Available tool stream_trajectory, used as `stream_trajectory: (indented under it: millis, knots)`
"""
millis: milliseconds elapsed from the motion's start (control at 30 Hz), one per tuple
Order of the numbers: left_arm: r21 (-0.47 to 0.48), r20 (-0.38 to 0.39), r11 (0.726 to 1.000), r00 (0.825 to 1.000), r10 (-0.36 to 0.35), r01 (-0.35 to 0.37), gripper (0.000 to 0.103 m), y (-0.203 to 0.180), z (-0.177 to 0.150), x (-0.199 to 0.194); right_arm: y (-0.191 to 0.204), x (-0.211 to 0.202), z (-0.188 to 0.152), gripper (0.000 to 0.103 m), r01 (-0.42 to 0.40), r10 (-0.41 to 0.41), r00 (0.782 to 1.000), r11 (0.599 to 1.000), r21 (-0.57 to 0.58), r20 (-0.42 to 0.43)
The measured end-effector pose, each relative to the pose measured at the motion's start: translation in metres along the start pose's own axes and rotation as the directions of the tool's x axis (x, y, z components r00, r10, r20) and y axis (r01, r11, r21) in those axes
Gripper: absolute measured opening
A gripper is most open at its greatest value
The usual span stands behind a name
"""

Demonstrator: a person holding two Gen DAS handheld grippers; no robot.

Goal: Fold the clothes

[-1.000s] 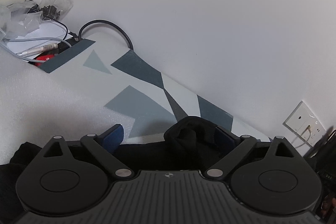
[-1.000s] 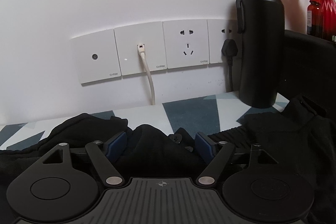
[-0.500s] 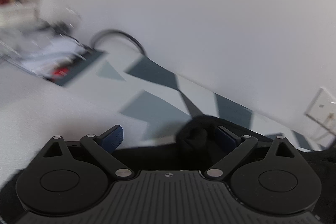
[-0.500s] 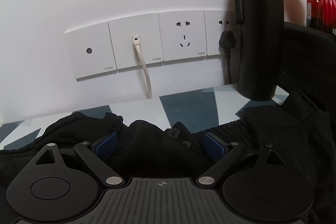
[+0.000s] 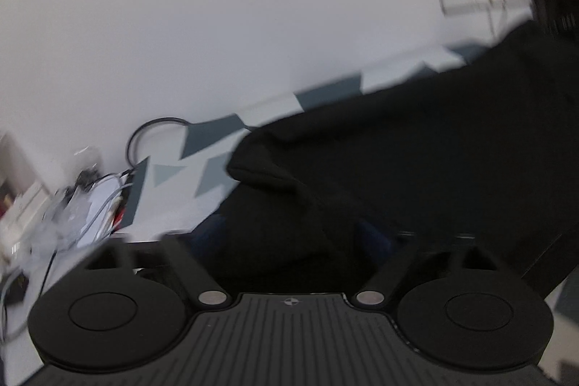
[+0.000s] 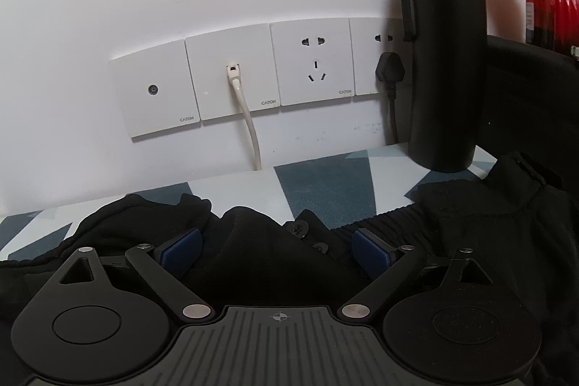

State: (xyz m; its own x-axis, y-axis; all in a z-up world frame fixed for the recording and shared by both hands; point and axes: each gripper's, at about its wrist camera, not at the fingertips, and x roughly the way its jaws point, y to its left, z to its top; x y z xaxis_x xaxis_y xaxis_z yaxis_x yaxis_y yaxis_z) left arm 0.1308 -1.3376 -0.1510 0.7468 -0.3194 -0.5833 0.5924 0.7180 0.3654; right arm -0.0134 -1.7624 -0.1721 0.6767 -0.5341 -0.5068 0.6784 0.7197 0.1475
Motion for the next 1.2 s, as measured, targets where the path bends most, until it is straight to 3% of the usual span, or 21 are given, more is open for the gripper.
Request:
stream_trajectory:
  millis: [133, 233, 333, 400, 500, 533, 567, 600, 633, 700, 833, 933, 1100, 1200]
  knots:
    - [0.056, -0.005, 0.998, 1.000, 0.021, -0.021, 0.016, 0.010, 0.005, 0.013, 0.000, 0.000, 0.000, 0.090, 0.000, 0.000, 1.000, 1.000, -0.001, -0.005]
    - [0.083, 0.023, 0.986, 0.989, 0.143, -0.144, 0.015, 0.031, 0.015, 0.024, 0.001, 0.001, 0.000, 0.090, 0.003, -0.004, 1.000, 1.000, -0.008, -0.007]
    - [-0.009, 0.019, 0.970, 0.970, 0.244, -0.244, 0.015, 0.067, 0.027, 0.045, 0.002, 0.001, -0.001, 0.090, 0.004, -0.004, 1.000, 1.000, -0.010, -0.009]
    - [-0.101, 0.012, 0.961, 0.965, 0.260, -0.258, 0.015, 0.088, 0.030, 0.058, 0.002, 0.001, 0.000, 0.090, 0.003, -0.003, 1.000, 1.000, -0.010, -0.010]
    - [-0.205, -0.010, 0.951, 0.972, 0.235, -0.232, 0.029, 0.106, 0.032, 0.075, 0.004, 0.001, -0.001, 0.090, 0.008, -0.009, 1.000, 1.000, -0.019, -0.011]
    - [-0.210, -0.012, 0.945, 0.967, 0.253, -0.250, 0.043, 0.108, 0.031, 0.078, 0.005, 0.001, -0.001, 0.090, 0.010, -0.011, 1.000, 1.000, -0.022, -0.011]
    - [-0.215, -0.013, 0.939, 0.962, 0.274, -0.270, 0.064, 0.110, 0.031, 0.081, 0.005, 0.001, -0.001, 0.090, 0.012, -0.013, 1.000, 1.000, -0.026, -0.011]
    - [-0.224, -0.006, 0.929, 0.954, 0.300, -0.294, 0.073, 0.112, 0.031, 0.081, 0.006, 0.001, -0.001, 0.090, 0.014, -0.014, 1.000, 1.000, -0.028, -0.012]
    - [-0.234, 0.002, 0.919, 0.945, 0.327, -0.318, 0.078, 0.114, 0.031, 0.080, 0.006, 0.001, -0.001, 0.090, 0.014, -0.014, 1.000, 1.000, -0.028, -0.012]
    - [-0.272, 0.000, 0.901, 0.937, 0.350, -0.337, 0.078, 0.122, 0.030, 0.074, 0.006, 0.001, 0.000, 0.091, 0.013, -0.014, 1.000, 1.000, -0.028, -0.013]
    - [-0.330, -0.040, 0.898, 0.955, 0.294, -0.291, 0.078, 0.145, 0.024, 0.048, 0.005, 0.002, 0.000, 0.091, 0.012, -0.013, 1.000, 1.000, -0.027, -0.018]
    - [-0.384, -0.088, 0.898, 0.976, 0.198, -0.217, 0.079, 0.151, 0.009, 0.020, 0.006, 0.002, 0.001, 0.091, 0.014, -0.015, 1.000, 0.999, -0.031, -0.021]
    - [-0.547, -0.078, 0.833, 0.996, 0.052, -0.086, 0.075, 0.145, -0.034, -0.038, 0.006, 0.002, 0.000, 0.092, 0.017, -0.018, 1.000, 0.999, -0.036, -0.024]
    - [-0.635, -0.063, 0.772, 0.998, -0.022, -0.024, 0.071, 0.135, -0.058, -0.064, 0.007, 0.002, 0.000, 0.092, 0.017, -0.018, 1.000, 0.999, -0.035, -0.024]
